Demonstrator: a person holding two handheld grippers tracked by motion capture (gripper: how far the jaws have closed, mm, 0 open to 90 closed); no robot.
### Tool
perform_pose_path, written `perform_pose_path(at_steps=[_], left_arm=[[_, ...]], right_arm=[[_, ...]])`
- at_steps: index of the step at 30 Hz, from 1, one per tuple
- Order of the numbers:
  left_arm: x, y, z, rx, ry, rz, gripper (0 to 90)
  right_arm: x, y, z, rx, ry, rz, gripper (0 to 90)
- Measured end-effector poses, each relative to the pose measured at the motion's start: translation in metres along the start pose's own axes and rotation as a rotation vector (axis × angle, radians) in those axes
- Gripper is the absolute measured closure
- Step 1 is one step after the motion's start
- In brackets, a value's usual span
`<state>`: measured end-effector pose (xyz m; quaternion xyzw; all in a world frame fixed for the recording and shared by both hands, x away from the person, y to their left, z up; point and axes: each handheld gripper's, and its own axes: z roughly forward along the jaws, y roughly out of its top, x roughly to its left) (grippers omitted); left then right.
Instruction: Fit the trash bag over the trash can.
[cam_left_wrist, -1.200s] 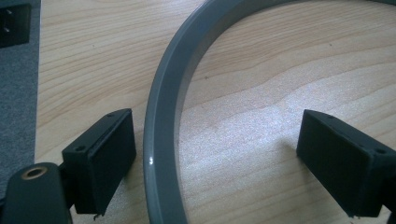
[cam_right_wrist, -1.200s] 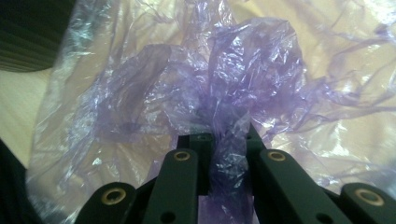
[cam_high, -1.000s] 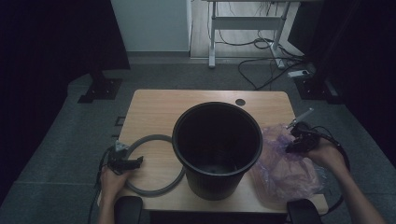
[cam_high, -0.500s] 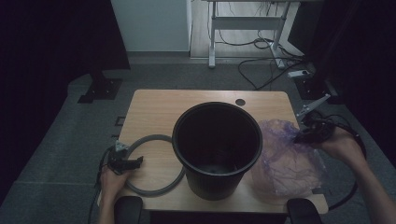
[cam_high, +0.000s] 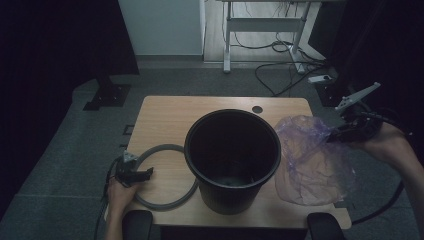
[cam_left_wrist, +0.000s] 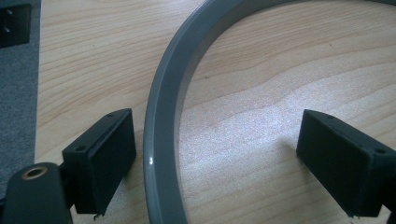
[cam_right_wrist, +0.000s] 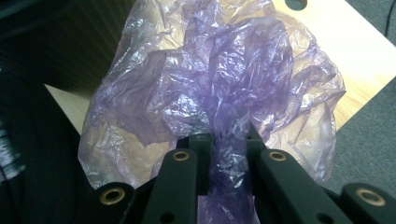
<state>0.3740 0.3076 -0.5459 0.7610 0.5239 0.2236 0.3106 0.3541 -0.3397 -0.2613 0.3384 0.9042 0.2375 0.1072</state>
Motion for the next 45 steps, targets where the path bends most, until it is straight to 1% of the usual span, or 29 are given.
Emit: perform_pose_path(at_steps=[4, 7, 13, 21, 27, 32, 33, 37, 40, 45], left_arm=[[0.0, 0.0, 0.0, 0.0, 0.0, 0.0, 11.8], [0.0, 0.0, 0.0, 0.0, 0.0, 0.0, 11.8], [0.0, 0.0, 0.0, 0.001, 0.0, 0.0, 11.8], [0.0, 0.0, 0.0, 0.002, -0.001, 0.0, 11.8], [0.0, 0.0, 0.0, 0.002, -0.001, 0.0, 11.8], [0.0, 0.0, 0.0, 0.002, -0.001, 0.0, 11.8], [0.0, 0.0, 0.0, 0.002, -0.001, 0.0, 11.8], [0.0, 0.0, 0.0, 0.002, -0.001, 0.0, 11.8], [0.0, 0.0, 0.0, 0.002, -0.001, 0.0, 11.8], [0.0, 0.0, 0.0, 0.002, -0.001, 0.0, 11.8]], right_arm=[[0.002, 0.009, -0.02, 0.01, -0.007, -0.016, 81.3], [0.002, 0.014, -0.036, 0.01, -0.021, -0.022, 81.3], [0.004, 0.022, -0.067, -0.021, -0.026, -0.028, 81.4], [0.014, 0.041, -0.105, -0.044, -0.042, -0.056, 81.4], [0.026, 0.059, -0.126, -0.059, -0.047, -0.09, 81.4], [0.038, 0.074, -0.139, -0.091, -0.032, -0.118, 81.4], [0.041, 0.078, -0.141, -0.098, -0.026, -0.13, 81.4], [0.053, 0.093, -0.145, -0.12, -0.001, -0.157, 81.4], [0.062, 0.105, -0.143, -0.136, 0.032, -0.192, 81.4], [0.075, 0.126, -0.132, -0.135, 0.073, -0.235, 81.4]])
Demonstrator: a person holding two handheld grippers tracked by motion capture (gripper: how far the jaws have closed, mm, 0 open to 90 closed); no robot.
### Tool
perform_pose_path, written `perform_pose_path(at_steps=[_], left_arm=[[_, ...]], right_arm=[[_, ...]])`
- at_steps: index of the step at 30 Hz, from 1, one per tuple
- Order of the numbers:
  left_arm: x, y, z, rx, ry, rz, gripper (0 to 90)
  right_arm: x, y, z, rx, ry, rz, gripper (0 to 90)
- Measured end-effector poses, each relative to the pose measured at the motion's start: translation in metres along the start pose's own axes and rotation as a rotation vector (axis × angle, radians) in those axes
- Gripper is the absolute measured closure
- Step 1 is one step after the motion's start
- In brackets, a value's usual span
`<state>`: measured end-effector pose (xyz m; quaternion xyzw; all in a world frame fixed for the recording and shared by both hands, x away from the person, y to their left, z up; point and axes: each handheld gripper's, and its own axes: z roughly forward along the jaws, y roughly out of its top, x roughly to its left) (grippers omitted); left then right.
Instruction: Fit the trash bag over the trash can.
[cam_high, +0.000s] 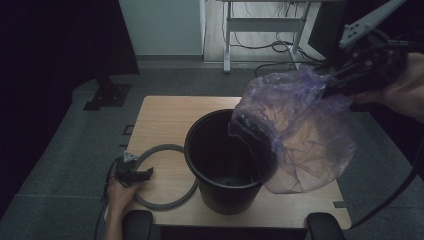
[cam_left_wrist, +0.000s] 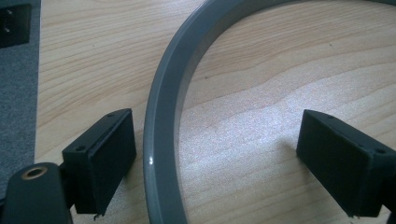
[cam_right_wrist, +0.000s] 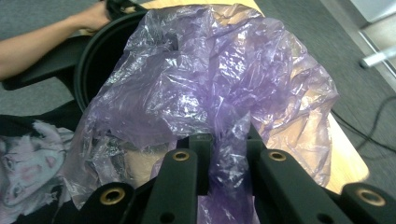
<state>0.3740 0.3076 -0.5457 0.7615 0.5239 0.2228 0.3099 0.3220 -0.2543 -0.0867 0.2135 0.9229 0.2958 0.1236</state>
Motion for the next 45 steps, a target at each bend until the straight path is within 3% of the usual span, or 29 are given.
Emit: perform_pose_path(at_steps=[18, 29, 45], left_arm=[[0.0, 0.0, 0.0, 0.0, 0.0, 0.0, 11.8], [0.0, 0.0, 0.0, 0.0, -0.002, 0.001, 11.7], [0.0, 0.0, 0.0, 0.001, -0.002, 0.001, 11.7]], right_arm=[[0.015, 0.063, 0.079, 0.016, 0.138, -0.103, 81.4], [0.025, 0.089, 0.115, 0.017, 0.213, -0.15, 81.4], [0.037, 0.104, 0.101, -0.024, 0.229, -0.178, 81.3]])
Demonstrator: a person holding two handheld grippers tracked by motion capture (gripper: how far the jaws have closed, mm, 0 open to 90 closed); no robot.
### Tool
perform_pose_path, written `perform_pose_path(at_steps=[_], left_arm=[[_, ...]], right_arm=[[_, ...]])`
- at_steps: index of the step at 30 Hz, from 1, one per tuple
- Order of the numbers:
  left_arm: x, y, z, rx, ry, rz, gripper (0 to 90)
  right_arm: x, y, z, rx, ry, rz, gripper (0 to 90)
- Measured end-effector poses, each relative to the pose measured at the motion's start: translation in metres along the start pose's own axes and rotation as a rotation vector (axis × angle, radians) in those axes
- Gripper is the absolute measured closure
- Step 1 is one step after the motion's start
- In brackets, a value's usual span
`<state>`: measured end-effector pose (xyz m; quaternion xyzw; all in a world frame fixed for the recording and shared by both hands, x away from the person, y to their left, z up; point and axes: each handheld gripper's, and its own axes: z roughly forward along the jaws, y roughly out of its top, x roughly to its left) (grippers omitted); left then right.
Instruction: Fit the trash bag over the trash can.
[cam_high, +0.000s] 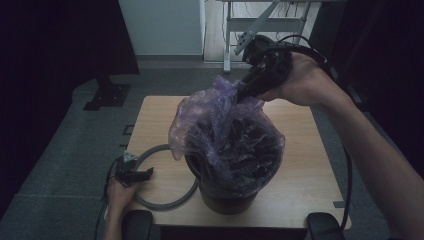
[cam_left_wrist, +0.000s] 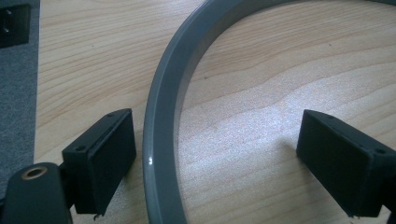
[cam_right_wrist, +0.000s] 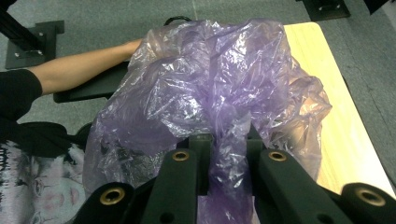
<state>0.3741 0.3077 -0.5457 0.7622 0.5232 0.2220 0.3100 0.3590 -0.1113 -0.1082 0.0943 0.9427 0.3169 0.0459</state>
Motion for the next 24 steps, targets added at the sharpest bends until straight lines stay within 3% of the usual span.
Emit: perform_pose_path(at_steps=[3, 9, 15, 24], left_arm=[[0.0, 0.0, 0.0, 0.0, 0.0, 0.0, 11.7], [0.0, 0.0, 0.0, 0.0, 0.0, 0.001, 11.7], [0.0, 0.0, 0.0, 0.0, -0.001, 0.001, 11.7], [0.0, 0.0, 0.0, 0.0, -0.001, 0.001, 11.7]], right_arm=[[0.001, 0.002, 0.005, 0.007, 0.008, -0.011, 81.2], [-0.008, 0.0, 0.033, 0.069, 0.004, -0.002, 81.1], [-0.02, -0.012, 0.057, 0.123, -0.008, 0.02, 81.0], [-0.03, -0.036, 0.103, 0.195, -0.016, 0.008, 80.4]])
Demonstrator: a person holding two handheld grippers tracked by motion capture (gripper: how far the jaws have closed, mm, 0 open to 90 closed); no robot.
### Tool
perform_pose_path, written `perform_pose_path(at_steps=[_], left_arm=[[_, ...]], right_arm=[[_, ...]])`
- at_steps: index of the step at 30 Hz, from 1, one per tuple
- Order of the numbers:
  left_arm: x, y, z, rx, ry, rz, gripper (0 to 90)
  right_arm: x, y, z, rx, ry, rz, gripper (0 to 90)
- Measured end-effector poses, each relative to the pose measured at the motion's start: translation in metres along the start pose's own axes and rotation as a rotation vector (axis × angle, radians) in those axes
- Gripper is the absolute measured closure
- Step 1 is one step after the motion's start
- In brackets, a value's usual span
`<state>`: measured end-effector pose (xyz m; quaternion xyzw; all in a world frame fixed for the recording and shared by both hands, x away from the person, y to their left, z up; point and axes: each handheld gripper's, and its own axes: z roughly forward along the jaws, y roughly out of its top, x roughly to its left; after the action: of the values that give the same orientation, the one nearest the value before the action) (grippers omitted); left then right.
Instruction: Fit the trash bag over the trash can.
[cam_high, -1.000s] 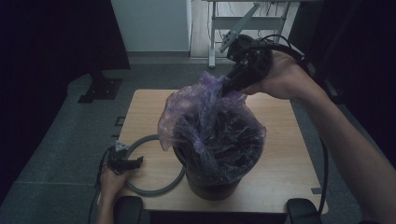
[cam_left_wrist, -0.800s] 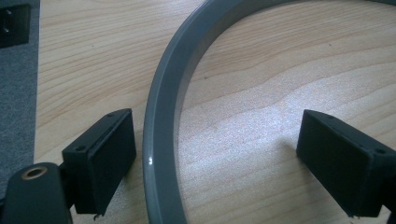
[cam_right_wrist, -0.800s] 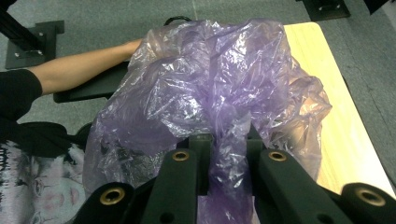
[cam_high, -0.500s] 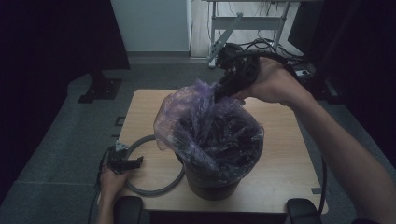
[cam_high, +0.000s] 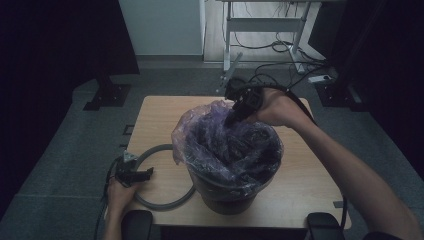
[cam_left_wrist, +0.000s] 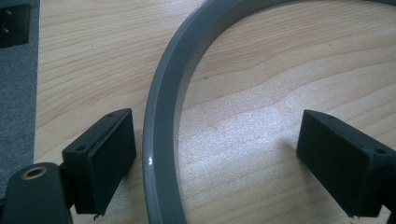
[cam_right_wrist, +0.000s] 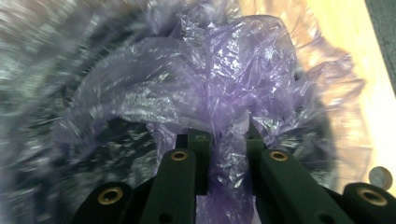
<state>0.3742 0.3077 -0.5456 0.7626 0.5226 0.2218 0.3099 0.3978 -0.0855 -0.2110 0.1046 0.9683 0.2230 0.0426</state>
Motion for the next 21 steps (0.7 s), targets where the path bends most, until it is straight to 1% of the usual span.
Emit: perform_pose_path(at_steps=[3, 6, 10, 13, 15, 18, 21], left_arm=[[0.0, 0.0, 0.0, -0.001, 0.001, 0.0, 11.7], [0.0, 0.0, 0.0, -0.002, 0.001, 0.0, 11.7], [0.0, 0.0, 0.0, -0.003, 0.001, 0.0, 11.8], [0.0, 0.0, 0.0, -0.003, 0.001, 0.0, 11.7], [0.0, 0.0, 0.0, -0.003, 0.001, 0.0, 11.7], [0.0, 0.0, 0.0, -0.003, 0.001, 0.0, 11.8], [0.0, 0.0, 0.0, -0.001, 0.001, 0.002, 11.7]], right_arm=[[0.0, -0.005, 0.02, 0.017, 0.008, 0.001, 80.3], [0.002, -0.009, 0.04, 0.045, 0.013, -0.008, 79.9], [0.004, -0.012, 0.065, 0.067, 0.006, -0.019, 79.4], [0.004, -0.014, 0.084, 0.086, -0.016, -0.032, 79.4], [0.004, -0.015, 0.098, 0.101, -0.01, -0.031, 79.4], [0.005, -0.016, 0.119, 0.144, -0.003, -0.048, 79.5], [0.006, -0.02, 0.14, 0.194, 0.023, -0.054, 78.9]])
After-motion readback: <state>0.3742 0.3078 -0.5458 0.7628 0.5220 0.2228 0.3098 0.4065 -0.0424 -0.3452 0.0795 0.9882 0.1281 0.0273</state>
